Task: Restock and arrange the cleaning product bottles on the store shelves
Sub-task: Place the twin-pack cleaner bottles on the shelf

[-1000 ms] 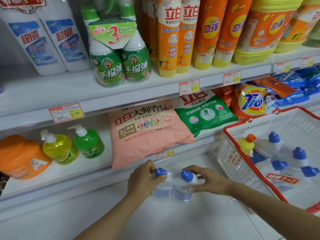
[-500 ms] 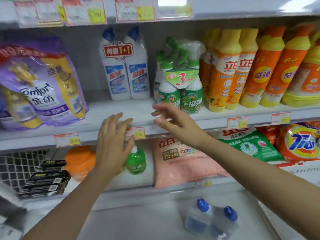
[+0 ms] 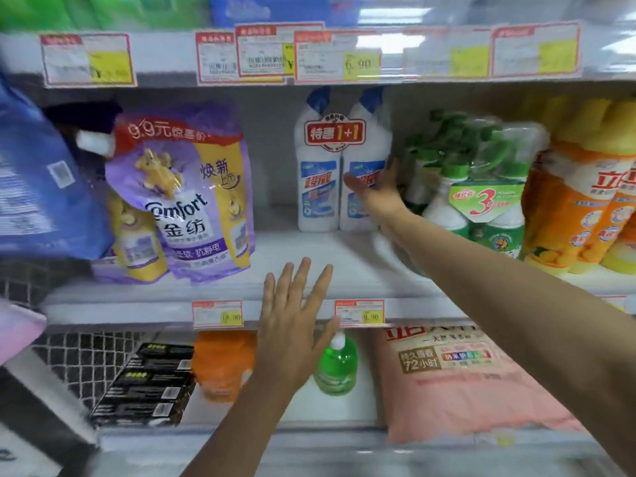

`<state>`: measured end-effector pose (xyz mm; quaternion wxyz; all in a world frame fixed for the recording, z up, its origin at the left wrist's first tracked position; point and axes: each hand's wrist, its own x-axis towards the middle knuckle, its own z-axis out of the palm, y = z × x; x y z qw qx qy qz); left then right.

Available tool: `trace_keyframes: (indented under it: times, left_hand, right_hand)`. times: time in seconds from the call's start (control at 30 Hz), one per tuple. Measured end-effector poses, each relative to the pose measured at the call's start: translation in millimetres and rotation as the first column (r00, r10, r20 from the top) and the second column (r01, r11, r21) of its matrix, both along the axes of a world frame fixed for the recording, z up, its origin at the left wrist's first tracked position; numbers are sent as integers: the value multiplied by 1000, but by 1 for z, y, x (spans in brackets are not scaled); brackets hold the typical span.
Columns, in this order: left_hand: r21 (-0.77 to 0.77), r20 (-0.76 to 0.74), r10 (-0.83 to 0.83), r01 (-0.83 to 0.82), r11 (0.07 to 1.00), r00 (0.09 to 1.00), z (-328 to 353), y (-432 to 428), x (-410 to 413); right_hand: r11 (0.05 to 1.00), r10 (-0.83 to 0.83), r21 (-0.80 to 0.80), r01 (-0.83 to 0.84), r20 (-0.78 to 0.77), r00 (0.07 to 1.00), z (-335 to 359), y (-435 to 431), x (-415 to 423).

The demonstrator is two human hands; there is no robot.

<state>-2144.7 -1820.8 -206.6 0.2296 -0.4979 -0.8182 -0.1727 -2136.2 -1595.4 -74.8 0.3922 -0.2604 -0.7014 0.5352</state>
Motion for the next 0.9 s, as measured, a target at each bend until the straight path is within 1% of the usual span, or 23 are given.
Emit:
trace_keyframes:
  times: [0.07,0.1,0.2,0.27,0.37,0.43,0.53,0.67,0.7,0.73,0.83,0.9]
  left_hand:
    - [5,-1,0,0,1000,1000,-1,0,-1]
    - [6,2,0,0,1000,1000,-1,0,-1]
    - [8,8,-2,2,1000,1000,0,-1,1]
    - [2,11,-4,4,1000,1000,1,-2,1]
    - [-24,34,-19,20,1000,999,5,-6,4]
    - [-26,80,-45,48,999,996,9,-11,5]
    - [11,181,-71,71,997,981,11,-23,8]
    - [101,252,-50,26,995,966,17,-38,15]
    - [132,287,-46,8,991,957,21,-41,18]
    - [164,337,-43,-14,986,940,27,-43,21]
    - [293,486,-69,-88,952,871,44,-49,32]
    - [386,582,-105,-160,909,807,56,-52,36]
  right_hand:
    - [994,-73,86,70,37,997,-22,34,-20]
    - [986,-109,138,96,89,990,-25,37,-21]
    - [950,-174,291,115,187,967,-1,-9,7]
    - [931,-160,356,81,197,967,6,-26,18]
    - [887,-136,461,40,176,975,8,-38,31]
    - [868,-133,495,42,149,980,8,-45,40]
    - [843,-136,535,58,107,985,1,-52,60]
    - [751,-73,660,31,37,997,-14,-61,88]
    - [737,-41,676,24,10,999,-17,-64,95]
    - [746,-8,666,19,-19,1000,-19,-68,103]
    - [834,81,552,-6,-112,990,-21,-79,125]
    - [869,121,494,-25,-163,979,-18,-86,139]
